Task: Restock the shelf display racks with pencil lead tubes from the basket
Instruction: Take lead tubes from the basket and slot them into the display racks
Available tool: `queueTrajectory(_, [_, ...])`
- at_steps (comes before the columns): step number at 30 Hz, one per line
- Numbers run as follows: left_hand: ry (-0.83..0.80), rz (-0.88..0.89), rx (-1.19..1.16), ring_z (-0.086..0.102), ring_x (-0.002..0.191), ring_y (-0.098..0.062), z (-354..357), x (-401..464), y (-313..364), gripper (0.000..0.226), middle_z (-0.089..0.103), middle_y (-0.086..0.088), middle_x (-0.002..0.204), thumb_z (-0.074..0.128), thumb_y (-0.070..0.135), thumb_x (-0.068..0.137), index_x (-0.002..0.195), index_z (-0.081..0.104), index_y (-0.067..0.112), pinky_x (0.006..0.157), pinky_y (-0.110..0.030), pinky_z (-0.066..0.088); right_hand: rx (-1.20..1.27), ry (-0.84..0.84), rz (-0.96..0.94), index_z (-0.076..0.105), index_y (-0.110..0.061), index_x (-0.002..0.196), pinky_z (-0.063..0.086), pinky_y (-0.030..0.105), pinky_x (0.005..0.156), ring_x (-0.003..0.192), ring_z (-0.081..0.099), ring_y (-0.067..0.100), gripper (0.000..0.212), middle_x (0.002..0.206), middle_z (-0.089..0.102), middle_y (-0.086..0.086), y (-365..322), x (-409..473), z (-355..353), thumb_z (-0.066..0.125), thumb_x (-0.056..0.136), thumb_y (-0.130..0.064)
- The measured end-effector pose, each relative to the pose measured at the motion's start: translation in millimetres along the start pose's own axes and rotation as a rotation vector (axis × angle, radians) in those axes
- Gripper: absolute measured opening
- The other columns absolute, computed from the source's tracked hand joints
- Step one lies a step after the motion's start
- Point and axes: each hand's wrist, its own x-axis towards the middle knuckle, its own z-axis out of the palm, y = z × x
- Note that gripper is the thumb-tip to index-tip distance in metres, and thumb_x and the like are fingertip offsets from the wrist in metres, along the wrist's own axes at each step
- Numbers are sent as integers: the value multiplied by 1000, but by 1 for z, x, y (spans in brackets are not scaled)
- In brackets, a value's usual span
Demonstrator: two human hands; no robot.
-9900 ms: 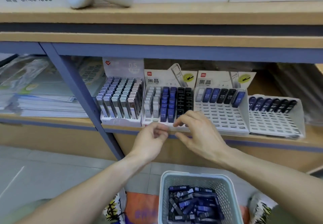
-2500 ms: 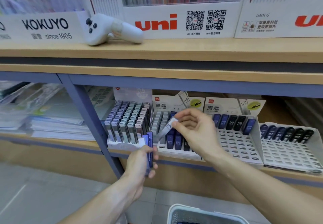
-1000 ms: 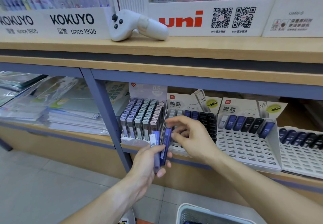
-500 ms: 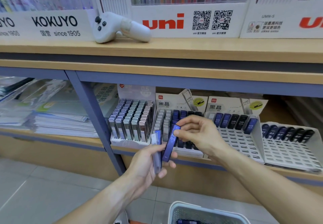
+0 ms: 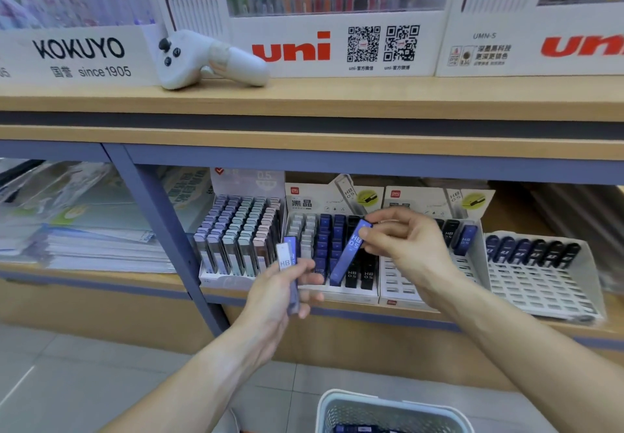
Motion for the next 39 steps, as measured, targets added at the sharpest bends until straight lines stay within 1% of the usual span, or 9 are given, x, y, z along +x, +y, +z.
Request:
queueTrajectory(2, [-25,5,-3,48,49,-17,5,5,2,19,57,-7,67,53,14,102,111,62,0,39,-25,28,-17,51,-11,70,-6,100,62,29,75,82,76,25,17,83,76,18,-1,1,-16,77,86,-1])
queueTrajectory(5, [-152,-46,-18,37,50,-15,27,6,-2,22,43,-1,64,47,17,100,111,61,2,43,-26,24,-59,136,-31,69,-6,97,63,30,74,83,76,28,16,83,75,19,0,1,-40,77,86,0])
queueTrajectory(10, [-334,-119,-76,43,57,-19,78,5,-17,37,47,-6,70,31,15,101,114,60,-3,51,-30,30,-306,301,-124,73,-24,92,59,31,74,75,72,14,16,78,75,-1,6,2,-80,81,84,-12])
queueTrajectory(14, [-324,-96,-17,57,64,-22,107,9,-25,29,59,-10,77,40,12,107,123,60,-3,53,-31,44,-462,369,-211,73,-24,92,60,29,78,80,70,3,17,84,74,-9,11,12,-108,81,84,-12])
queueTrajectory(22, [-247,-75,78,67,71,-25,122,13,-35,21,70,-11,82,54,19,105,123,62,9,52,-30,46,-700,261,-347,74,-22,94,57,18,80,82,67,-4,16,86,72,-16,30,35,-109,79,85,-10])
queueTrajectory(27, [-242,-99,17,65,70,-27,119,15,-33,25,70,-14,82,48,9,104,124,62,3,56,-33,49,-756,192,-358,75,-19,97,57,17,81,81,68,-3,16,88,74,-13,43,48,-100,76,86,-8])
queueTrajectory(31, [-247,-110,-44,66,72,-29,117,15,-31,29,70,-18,84,43,5,104,123,63,-2,59,-34,53,-796,139,-345,75,-21,99,51,6,78,77,63,-11,16,83,67,-21,48,51,-96,75,88,-10])
queueTrajectory(36, [-244,-120,-77,71,84,-36,116,16,-32,25,73,-24,96,46,6,105,119,65,-3,64,-35,60,-818,140,-406,76,-19,101,58,28,86,83,70,5,15,91,76,-9,49,57,-89,73,89,-10])
queueTrajectory(39, [-254,-110,-63,74,93,-38,116,16,-32,23,75,-24,104,48,7,105,121,64,1,71,-38,62,-823,145,-443,77,-16,103,60,38,84,85,72,13,17,94,78,-3,50,62,-87,72,89,-7])
